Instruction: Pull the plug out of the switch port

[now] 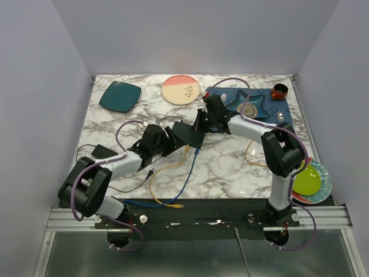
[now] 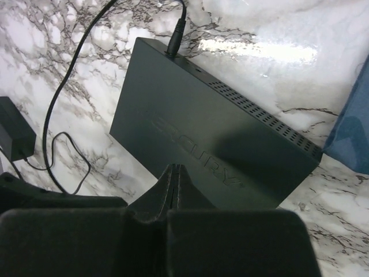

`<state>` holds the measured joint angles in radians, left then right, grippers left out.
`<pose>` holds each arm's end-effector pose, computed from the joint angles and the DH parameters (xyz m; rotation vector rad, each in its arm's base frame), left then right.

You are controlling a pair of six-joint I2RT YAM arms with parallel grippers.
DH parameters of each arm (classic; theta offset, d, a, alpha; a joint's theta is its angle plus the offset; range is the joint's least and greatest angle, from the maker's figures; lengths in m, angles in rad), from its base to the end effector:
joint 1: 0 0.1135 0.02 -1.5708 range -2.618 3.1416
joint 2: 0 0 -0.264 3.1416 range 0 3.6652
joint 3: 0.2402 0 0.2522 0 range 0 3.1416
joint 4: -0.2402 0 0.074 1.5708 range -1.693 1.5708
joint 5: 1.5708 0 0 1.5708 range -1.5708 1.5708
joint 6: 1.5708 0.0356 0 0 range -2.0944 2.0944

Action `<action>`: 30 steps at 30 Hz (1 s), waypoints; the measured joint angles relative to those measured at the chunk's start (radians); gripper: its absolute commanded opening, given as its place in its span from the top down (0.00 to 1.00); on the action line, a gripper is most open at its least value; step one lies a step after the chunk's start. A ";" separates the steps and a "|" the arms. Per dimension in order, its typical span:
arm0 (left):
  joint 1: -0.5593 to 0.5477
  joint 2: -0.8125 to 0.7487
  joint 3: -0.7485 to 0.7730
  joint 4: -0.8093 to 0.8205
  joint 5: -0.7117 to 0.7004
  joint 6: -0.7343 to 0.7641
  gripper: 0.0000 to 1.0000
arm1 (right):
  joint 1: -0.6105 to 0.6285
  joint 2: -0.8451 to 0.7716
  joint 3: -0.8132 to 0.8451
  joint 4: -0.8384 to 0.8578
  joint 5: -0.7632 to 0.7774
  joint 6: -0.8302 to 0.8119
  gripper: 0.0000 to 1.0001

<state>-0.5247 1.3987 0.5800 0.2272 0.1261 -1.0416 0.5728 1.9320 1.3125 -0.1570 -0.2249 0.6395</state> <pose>0.2372 -0.1425 0.1747 -0.5232 2.2879 -0.9869 0.3530 0.2371 0.1909 -0.0348 2.4886 0.8248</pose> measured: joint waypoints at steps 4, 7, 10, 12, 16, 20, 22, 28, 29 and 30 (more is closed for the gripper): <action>0.000 0.066 0.000 0.064 0.023 -0.021 0.33 | 0.000 0.002 -0.016 0.024 -0.016 0.007 0.99; 0.000 0.117 0.000 0.102 0.035 -0.036 0.34 | -0.001 0.007 -0.041 0.039 -0.022 0.015 0.99; 0.000 0.159 0.000 0.131 0.044 -0.050 0.35 | -0.004 0.019 -0.063 0.044 -0.028 0.022 0.99; 0.000 0.178 0.000 0.148 0.047 -0.059 0.35 | -0.004 0.028 -0.071 0.059 -0.040 0.034 0.99; 0.000 0.201 0.001 0.184 0.048 -0.076 0.36 | -0.006 0.032 -0.072 0.073 -0.047 0.042 0.99; 0.000 0.245 0.005 0.241 0.048 -0.104 0.45 | -0.006 0.037 -0.076 0.089 -0.053 0.045 0.99; 0.000 0.285 0.021 0.267 0.055 -0.124 0.53 | -0.006 0.037 -0.079 0.097 -0.055 0.046 0.99; 0.002 0.352 0.031 0.353 0.071 -0.170 0.57 | -0.006 0.037 -0.090 0.120 -0.057 0.050 0.99; 0.002 0.357 0.031 0.364 0.072 -0.177 0.58 | -0.008 0.037 -0.091 0.122 -0.058 0.050 0.99; 0.002 0.361 0.031 0.375 0.072 -0.181 0.57 | -0.010 0.037 -0.092 0.125 -0.059 0.051 0.99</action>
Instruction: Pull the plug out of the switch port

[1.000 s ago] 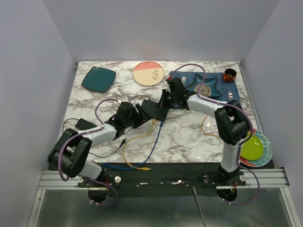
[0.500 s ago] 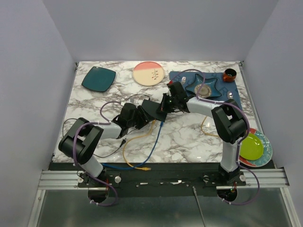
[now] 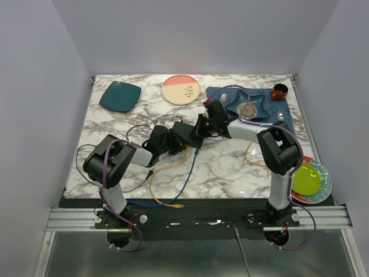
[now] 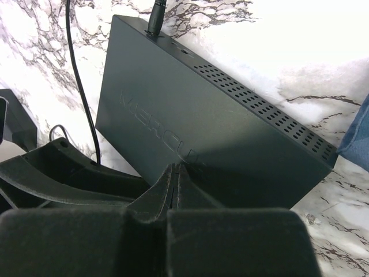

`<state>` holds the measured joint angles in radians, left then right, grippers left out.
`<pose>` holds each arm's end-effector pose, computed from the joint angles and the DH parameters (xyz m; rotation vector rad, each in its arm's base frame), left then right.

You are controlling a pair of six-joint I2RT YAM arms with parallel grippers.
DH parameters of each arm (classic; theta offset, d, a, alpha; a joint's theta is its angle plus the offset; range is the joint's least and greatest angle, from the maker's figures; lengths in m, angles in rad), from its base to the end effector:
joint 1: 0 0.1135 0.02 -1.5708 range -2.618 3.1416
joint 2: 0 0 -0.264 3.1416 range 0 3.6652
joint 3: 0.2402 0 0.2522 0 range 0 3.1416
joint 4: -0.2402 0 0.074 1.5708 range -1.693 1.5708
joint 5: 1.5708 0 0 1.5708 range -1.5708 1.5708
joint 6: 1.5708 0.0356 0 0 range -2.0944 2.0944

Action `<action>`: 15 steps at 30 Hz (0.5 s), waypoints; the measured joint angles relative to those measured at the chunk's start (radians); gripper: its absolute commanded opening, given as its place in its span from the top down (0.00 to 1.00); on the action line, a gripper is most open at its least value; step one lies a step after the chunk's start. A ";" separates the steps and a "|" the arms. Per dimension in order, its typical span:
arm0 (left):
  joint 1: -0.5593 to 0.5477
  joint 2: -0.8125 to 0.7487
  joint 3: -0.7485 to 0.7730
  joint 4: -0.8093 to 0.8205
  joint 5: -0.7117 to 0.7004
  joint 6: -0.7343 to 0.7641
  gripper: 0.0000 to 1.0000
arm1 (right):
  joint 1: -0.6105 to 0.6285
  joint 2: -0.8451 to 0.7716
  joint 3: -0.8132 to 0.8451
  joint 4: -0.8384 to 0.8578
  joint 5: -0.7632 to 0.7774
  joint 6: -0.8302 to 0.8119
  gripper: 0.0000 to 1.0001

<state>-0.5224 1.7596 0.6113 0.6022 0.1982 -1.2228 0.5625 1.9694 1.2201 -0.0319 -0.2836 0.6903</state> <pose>0.2719 -0.1646 0.1174 -0.6870 2.2663 -1.1698 0.3496 0.2321 0.1577 0.0113 2.5158 0.9039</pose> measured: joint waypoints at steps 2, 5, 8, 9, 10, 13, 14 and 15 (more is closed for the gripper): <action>0.002 0.005 0.000 0.015 0.002 -0.009 0.58 | -0.001 0.000 -0.001 0.003 -0.002 0.001 0.99; 0.006 0.014 -0.003 0.035 0.006 -0.023 0.61 | -0.002 0.000 -0.003 0.008 -0.003 0.001 0.99; 0.011 0.025 -0.006 0.056 0.014 -0.037 0.65 | -0.002 0.000 -0.004 0.010 -0.005 0.002 0.99; 0.013 0.028 -0.009 0.065 0.017 -0.040 0.66 | -0.002 0.000 -0.005 0.011 -0.006 0.002 0.99; 0.017 0.031 -0.014 0.077 0.022 -0.047 0.66 | -0.002 0.000 -0.006 0.012 -0.007 0.002 0.99; 0.024 0.037 -0.032 0.120 0.029 -0.065 0.66 | -0.002 0.000 -0.006 0.014 -0.010 0.002 0.99; 0.026 0.039 -0.038 0.133 0.032 -0.070 0.66 | -0.002 0.000 -0.007 0.015 -0.010 0.002 0.99; 0.029 0.043 -0.049 0.156 0.036 -0.077 0.66 | -0.002 0.000 -0.008 0.016 -0.010 0.002 0.99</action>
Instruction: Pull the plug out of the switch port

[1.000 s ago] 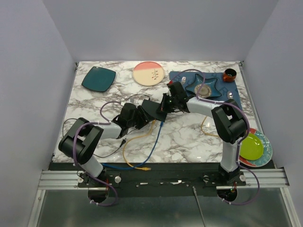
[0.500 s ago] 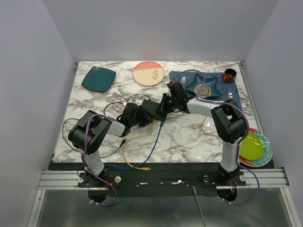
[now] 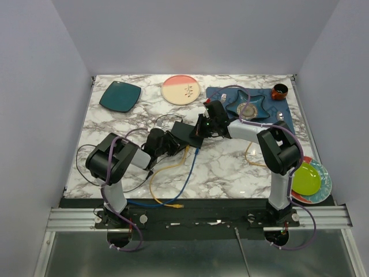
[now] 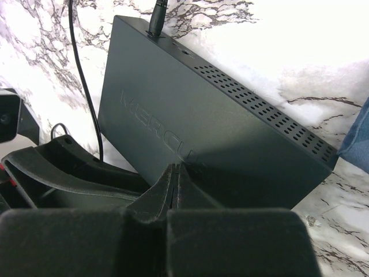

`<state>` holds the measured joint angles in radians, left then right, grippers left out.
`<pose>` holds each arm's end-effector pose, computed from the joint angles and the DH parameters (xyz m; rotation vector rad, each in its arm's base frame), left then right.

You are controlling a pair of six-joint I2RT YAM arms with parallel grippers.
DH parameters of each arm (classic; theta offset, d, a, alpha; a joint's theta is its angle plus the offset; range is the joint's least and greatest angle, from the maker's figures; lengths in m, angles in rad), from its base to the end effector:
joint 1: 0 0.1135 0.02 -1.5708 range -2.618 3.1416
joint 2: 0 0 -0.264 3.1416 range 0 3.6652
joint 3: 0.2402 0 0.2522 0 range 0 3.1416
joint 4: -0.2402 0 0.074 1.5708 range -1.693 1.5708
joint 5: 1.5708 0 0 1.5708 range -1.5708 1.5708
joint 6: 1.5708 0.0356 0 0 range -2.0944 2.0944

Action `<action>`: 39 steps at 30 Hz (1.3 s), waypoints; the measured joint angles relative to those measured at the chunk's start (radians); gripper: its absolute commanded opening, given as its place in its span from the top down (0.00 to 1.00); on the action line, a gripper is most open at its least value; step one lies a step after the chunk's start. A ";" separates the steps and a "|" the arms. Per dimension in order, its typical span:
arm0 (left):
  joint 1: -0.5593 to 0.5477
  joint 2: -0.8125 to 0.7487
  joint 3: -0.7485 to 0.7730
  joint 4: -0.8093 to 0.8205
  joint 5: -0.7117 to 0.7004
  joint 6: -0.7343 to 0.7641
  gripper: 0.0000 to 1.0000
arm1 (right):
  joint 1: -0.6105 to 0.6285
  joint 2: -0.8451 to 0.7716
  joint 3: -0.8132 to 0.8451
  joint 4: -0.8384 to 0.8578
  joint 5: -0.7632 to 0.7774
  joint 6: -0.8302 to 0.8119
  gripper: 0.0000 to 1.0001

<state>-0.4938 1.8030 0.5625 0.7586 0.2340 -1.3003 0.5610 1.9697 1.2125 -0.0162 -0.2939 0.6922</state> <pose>0.2719 -0.1557 0.1078 -0.7590 2.2002 -1.2688 0.3494 0.2317 0.1566 0.0084 2.5104 0.9193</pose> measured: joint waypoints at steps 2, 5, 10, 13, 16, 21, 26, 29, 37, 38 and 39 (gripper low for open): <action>0.005 0.007 -0.016 0.032 0.008 -0.012 0.66 | 0.000 0.000 0.000 0.001 -0.001 0.000 0.99; 0.010 0.022 -0.030 0.076 0.022 -0.029 0.66 | 0.000 0.000 -0.001 0.002 -0.003 0.000 0.99; 0.014 0.040 -0.035 0.113 0.037 -0.040 0.66 | 0.000 0.000 -0.004 0.007 -0.005 0.005 0.99; 0.014 0.042 -0.035 0.117 0.040 -0.042 0.66 | 0.000 0.000 -0.004 0.008 -0.005 0.007 0.99; 0.015 0.042 -0.035 0.117 0.040 -0.039 0.66 | 0.000 0.000 -0.004 0.008 -0.006 0.007 0.99; 0.015 0.038 -0.036 0.110 0.040 -0.023 0.63 | 0.000 0.000 -0.004 0.008 -0.006 0.007 0.99; 0.015 0.030 -0.042 0.087 0.040 -0.001 0.57 | 0.000 0.000 -0.004 0.008 -0.006 0.007 0.99; 0.015 0.026 -0.044 0.082 0.040 0.004 0.56 | 0.000 0.000 -0.004 0.008 -0.006 0.008 0.99; 0.014 0.023 -0.036 0.065 0.040 0.011 0.61 | 0.000 0.000 -0.004 0.008 -0.006 0.008 0.99; 0.013 0.023 -0.032 0.059 0.040 0.013 0.62 | 0.000 0.000 -0.004 0.008 -0.006 0.008 0.99; 0.011 0.023 -0.027 0.050 0.039 0.015 0.65 | 0.000 0.000 -0.004 0.008 -0.006 0.008 0.99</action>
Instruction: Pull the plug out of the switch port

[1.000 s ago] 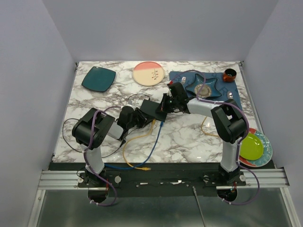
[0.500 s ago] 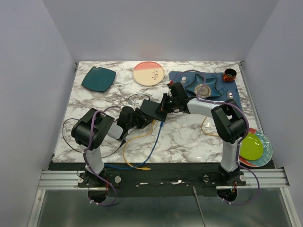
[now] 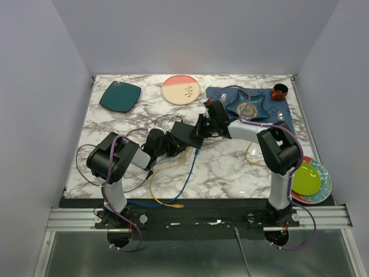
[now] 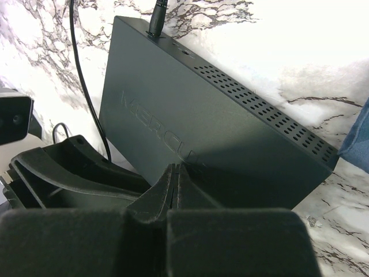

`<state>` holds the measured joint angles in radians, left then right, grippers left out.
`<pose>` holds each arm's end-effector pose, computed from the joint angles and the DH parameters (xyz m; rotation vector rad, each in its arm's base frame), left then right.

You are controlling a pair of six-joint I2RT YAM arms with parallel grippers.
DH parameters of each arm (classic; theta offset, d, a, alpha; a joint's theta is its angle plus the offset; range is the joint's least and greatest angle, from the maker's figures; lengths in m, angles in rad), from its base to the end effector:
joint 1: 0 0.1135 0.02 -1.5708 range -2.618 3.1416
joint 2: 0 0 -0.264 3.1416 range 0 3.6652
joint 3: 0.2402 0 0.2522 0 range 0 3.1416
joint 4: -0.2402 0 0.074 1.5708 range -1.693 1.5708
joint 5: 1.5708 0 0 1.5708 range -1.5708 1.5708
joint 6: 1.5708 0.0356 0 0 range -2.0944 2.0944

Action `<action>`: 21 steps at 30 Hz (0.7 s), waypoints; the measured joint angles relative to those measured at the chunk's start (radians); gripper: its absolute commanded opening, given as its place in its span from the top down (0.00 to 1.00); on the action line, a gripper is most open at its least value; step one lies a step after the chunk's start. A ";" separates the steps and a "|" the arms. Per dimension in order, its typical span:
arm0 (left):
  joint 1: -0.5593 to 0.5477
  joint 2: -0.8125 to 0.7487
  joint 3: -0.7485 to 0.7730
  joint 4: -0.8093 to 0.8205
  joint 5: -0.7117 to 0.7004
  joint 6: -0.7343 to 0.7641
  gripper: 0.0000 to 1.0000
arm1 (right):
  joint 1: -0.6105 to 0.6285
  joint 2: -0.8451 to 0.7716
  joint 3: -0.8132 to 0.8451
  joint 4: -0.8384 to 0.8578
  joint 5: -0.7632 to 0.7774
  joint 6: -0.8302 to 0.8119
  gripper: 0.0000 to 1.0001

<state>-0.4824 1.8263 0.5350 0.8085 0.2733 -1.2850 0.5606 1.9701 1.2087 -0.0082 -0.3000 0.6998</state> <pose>0.2683 -0.1513 0.0998 -0.7304 2.2167 -1.2905 0.3492 0.2316 0.1560 0.0143 2.5094 0.9308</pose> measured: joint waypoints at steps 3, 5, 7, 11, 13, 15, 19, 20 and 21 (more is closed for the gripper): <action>-0.006 0.000 0.015 -0.027 0.000 0.006 0.67 | 0.000 0.000 0.000 0.000 0.000 0.000 0.99; -0.009 0.000 0.025 -0.041 -0.001 0.008 0.67 | 0.000 0.000 0.000 0.001 0.000 0.000 0.99; -0.011 0.000 0.031 -0.048 -0.003 0.010 0.67 | 0.000 0.000 0.000 0.002 0.000 0.000 0.99; -0.012 0.000 0.036 -0.058 -0.005 0.009 0.71 | 0.000 0.002 0.000 0.006 -0.001 0.000 0.99; -0.013 0.000 0.041 -0.067 -0.005 0.008 0.78 | 0.000 0.002 0.000 0.008 -0.001 0.000 0.99; -0.015 0.000 0.047 -0.072 -0.006 0.005 0.85 | 0.000 0.002 -0.003 0.011 -0.001 0.000 0.99; -0.016 -0.002 0.049 -0.076 -0.007 0.005 0.93 | 0.000 0.002 -0.005 0.017 -0.002 0.000 0.99; -0.016 -0.002 0.050 -0.077 -0.007 0.005 0.95 | 0.000 0.002 -0.006 0.018 -0.002 0.000 0.99; -0.016 -0.002 0.050 -0.077 -0.007 0.005 0.98 | 0.000 0.002 -0.006 0.019 -0.002 0.000 0.99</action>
<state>-0.4988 1.8244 0.5854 0.7315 0.2665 -1.2797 0.5606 1.9720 1.2030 0.0105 -0.3023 0.7002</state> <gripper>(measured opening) 0.176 0.012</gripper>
